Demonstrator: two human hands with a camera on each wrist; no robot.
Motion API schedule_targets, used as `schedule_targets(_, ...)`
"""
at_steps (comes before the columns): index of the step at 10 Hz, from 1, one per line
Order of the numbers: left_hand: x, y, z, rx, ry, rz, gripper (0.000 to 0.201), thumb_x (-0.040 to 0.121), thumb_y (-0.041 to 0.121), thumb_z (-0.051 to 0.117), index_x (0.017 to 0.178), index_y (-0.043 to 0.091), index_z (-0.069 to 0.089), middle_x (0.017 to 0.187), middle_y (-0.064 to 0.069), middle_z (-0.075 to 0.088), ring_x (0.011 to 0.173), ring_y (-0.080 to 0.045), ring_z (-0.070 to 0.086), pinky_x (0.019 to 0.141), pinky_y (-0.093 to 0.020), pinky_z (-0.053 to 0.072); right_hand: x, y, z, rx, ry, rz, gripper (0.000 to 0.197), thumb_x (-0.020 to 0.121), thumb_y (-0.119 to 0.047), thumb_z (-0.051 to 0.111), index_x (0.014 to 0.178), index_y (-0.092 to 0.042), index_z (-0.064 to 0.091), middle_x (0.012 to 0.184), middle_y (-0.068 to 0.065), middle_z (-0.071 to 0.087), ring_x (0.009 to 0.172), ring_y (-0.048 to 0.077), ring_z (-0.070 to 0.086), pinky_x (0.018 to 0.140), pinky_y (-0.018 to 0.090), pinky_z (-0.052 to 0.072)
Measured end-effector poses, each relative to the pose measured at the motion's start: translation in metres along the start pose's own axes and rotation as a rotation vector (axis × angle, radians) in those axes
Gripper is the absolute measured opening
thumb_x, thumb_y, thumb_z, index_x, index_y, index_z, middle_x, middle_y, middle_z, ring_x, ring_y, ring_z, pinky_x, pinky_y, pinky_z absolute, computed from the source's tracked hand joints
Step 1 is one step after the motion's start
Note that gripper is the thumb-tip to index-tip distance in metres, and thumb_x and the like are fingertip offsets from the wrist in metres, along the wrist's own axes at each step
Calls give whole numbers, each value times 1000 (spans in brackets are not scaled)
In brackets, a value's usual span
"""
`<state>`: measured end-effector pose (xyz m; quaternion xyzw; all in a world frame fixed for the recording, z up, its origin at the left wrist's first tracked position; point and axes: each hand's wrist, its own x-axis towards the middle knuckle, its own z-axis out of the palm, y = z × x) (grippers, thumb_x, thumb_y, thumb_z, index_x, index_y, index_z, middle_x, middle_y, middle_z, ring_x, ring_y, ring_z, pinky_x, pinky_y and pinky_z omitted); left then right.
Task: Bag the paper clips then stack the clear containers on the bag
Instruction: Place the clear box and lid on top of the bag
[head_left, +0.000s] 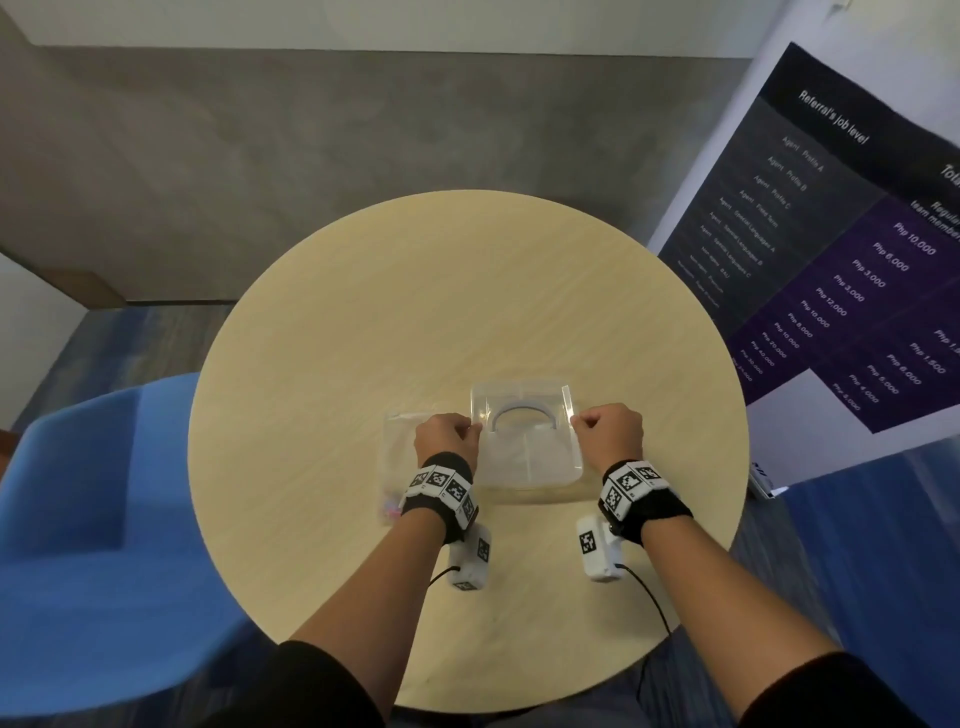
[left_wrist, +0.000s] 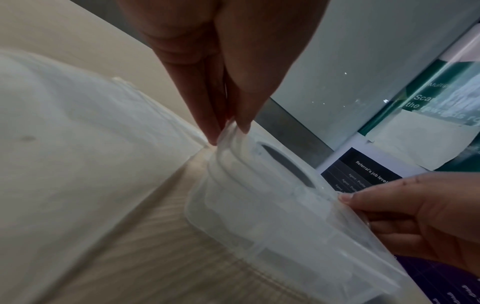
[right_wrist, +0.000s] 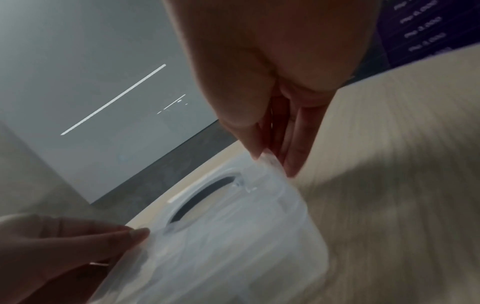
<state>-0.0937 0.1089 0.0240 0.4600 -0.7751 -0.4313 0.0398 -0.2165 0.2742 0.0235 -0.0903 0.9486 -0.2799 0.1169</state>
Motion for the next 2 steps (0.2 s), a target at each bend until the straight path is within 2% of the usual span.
schedule_targets(1, 0, -4, -3, -25, -37, 2, 30, 91, 35, 58, 105, 11, 69, 85, -4, 70, 77, -21, 63, 78, -31, 54, 10, -17, -22, -185, -235, -6, 39, 85, -15, 67, 47, -12, 58, 53, 5, 59, 55, 22, 54, 60, 29, 47)
schedule_targets(2, 0, -25, -13, -50, -55, 87, 36, 96, 38, 46, 119, 14, 61, 103, -4, 67, 93, -21, 63, 86, -33, 51, 32, -63, -67, -62, -259, -159, 16, 88, -22, 67, 89, -10, 78, 92, 8, 76, 84, 22, 68, 83, 31, 53)
